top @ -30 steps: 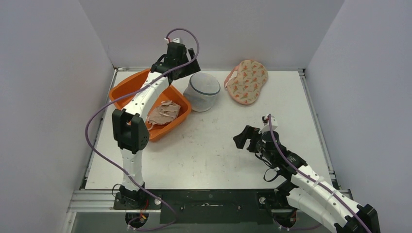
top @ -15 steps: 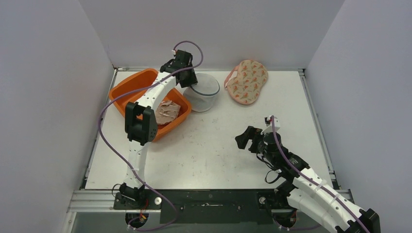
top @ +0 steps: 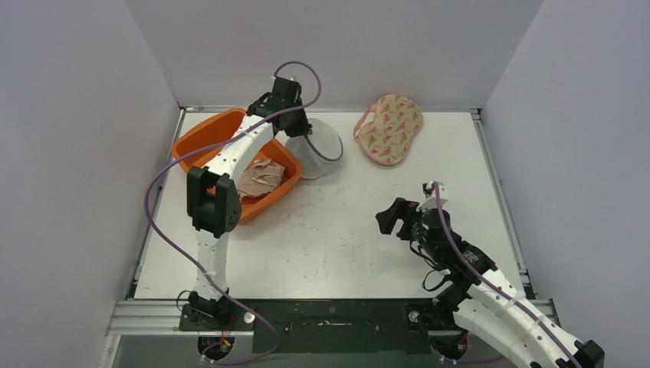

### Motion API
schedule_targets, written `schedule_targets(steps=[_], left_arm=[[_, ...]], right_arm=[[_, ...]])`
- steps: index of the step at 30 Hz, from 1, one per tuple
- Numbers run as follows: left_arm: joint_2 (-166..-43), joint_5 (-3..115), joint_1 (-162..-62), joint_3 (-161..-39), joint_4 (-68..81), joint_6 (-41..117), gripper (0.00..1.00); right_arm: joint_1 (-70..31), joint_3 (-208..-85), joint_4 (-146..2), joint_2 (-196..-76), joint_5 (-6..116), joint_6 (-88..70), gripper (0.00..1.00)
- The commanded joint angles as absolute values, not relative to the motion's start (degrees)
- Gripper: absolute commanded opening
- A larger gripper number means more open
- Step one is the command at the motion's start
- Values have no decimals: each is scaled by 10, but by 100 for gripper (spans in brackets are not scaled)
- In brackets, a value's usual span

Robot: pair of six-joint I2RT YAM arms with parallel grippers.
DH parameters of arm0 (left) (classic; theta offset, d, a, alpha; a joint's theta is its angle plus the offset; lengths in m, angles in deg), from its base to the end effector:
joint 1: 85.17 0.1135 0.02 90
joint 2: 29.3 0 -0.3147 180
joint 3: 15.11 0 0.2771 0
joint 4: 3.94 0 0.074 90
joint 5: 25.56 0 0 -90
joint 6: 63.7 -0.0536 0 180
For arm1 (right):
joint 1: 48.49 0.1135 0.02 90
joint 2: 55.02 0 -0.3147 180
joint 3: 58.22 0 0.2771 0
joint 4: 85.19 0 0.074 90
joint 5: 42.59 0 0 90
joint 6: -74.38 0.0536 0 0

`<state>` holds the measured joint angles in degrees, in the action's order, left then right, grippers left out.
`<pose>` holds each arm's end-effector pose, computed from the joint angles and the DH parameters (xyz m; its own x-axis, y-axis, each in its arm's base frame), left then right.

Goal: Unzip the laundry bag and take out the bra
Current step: Pick up the laundry bag at the center of the board, then place the laundry bag at the center of the board.

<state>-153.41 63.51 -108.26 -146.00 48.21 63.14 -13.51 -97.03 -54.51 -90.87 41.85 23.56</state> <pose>0.5160 -0.2209 0.3160 -0.7653 -0.3254 -0.5553 -0.0703 0.8999 -0.4305 0.1295 0.0843 0.2529 -0.6115 0.3396 -0.7147 -0.1471 0.8387 0.5243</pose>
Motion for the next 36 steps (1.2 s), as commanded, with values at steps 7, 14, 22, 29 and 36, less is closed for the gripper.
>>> schedule_targets(steps=[7,14,22,29,36], left_arm=[[-1319,557,-1147,-1447,417,604,0],[-1206,481,-1156,-1296,319,598,0],[-1084,266,-1157,-1063,141,582,0],[-1084,166,-1181,-981,172,452,0],[-1114,147,-1215,-886,111,409,0]], right_arm=[[-132,-1096,-537,-887,403,162,90],[-132,-1114,-518,-855,363,158,90],[-132,-1105,-504,-776,469,122,90],[-132,-1096,-471,-751,503,141,90],[-132,-1028,-507,-761,515,225,94]])
